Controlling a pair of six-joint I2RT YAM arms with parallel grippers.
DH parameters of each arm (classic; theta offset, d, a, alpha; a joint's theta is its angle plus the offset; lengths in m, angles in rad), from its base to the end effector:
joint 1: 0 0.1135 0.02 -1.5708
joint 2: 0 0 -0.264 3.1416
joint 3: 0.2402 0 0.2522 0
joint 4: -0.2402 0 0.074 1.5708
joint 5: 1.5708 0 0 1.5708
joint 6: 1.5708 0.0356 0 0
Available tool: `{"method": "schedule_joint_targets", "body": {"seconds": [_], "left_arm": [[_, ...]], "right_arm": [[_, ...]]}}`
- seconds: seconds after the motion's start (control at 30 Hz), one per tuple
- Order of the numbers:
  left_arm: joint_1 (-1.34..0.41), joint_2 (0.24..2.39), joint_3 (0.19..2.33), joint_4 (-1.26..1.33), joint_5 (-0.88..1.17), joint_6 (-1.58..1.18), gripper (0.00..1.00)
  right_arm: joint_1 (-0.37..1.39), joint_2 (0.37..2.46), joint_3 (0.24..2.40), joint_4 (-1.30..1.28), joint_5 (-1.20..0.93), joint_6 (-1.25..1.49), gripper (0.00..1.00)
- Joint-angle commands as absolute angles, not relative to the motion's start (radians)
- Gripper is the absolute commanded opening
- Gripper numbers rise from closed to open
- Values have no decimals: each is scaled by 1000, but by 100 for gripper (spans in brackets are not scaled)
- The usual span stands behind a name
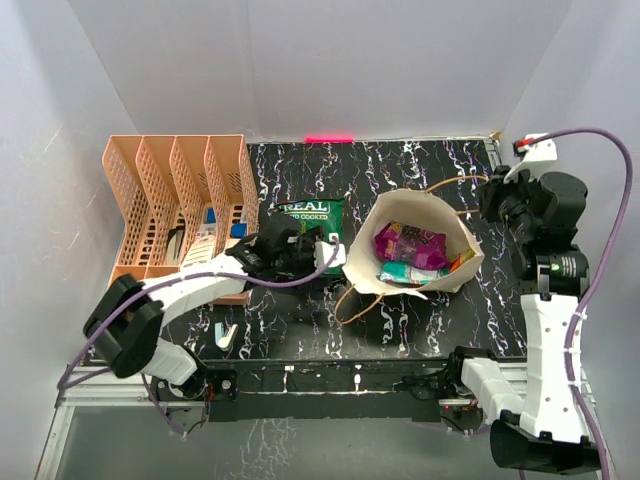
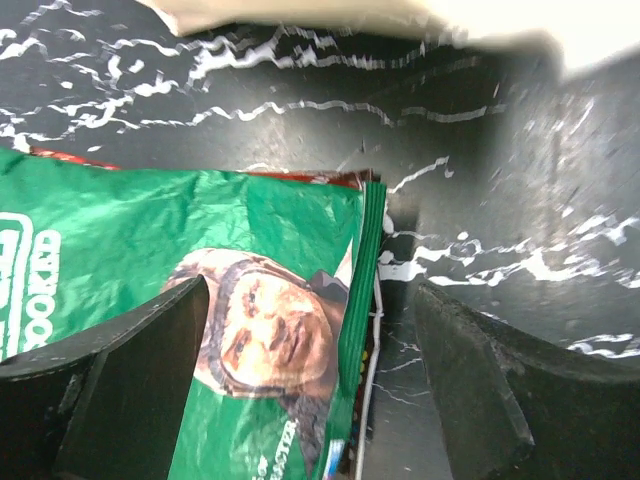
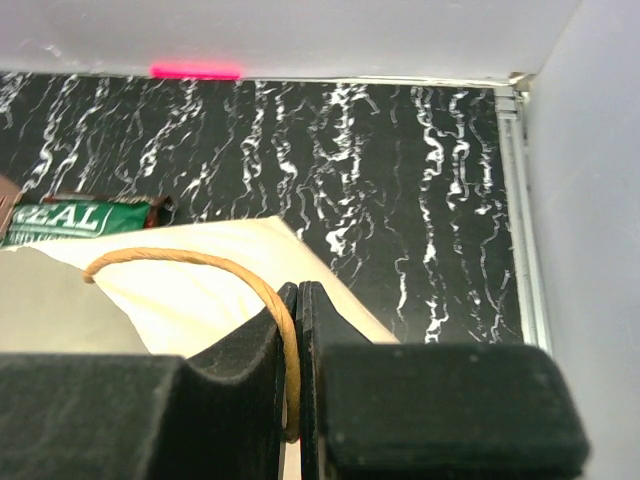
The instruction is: Take the snacks out of the paper bag
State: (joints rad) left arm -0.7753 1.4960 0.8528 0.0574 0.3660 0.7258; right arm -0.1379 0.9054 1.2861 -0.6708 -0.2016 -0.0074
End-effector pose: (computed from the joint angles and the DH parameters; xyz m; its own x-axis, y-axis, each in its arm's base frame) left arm 0.2208 -0.2342 0.2186 0.2798 0.5935 -0.7546 0.9102 0.0858 0.4051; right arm 0.1659 -0.0158 0.4368 -0.2829 0.0320 -0.9586 -0.0575 0.9971 0.0502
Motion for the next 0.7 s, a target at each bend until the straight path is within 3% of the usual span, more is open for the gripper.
{"method": "schedule_joint_targets", "body": {"seconds": [0.0, 0.17, 0.37, 0.5, 0.67], "left_arm": [[-781, 1283, 901, 13, 437, 469, 79], [-782, 1047, 815, 6, 308, 34, 75], [-793, 788, 729, 241, 446, -245, 73], [-898, 878, 769, 287, 441, -245, 67], [-1135, 962, 758, 324, 253, -28, 65]], "right_arm": [[-91, 785, 1196, -593, -366, -82, 8], [-42, 679, 1088, -556, -458, -110, 8], [-41, 613, 930, -503, -735, 41, 8], [-41, 641, 845, -532, -916, 172, 8], [-41, 679, 901, -820, -827, 239, 8]]}}
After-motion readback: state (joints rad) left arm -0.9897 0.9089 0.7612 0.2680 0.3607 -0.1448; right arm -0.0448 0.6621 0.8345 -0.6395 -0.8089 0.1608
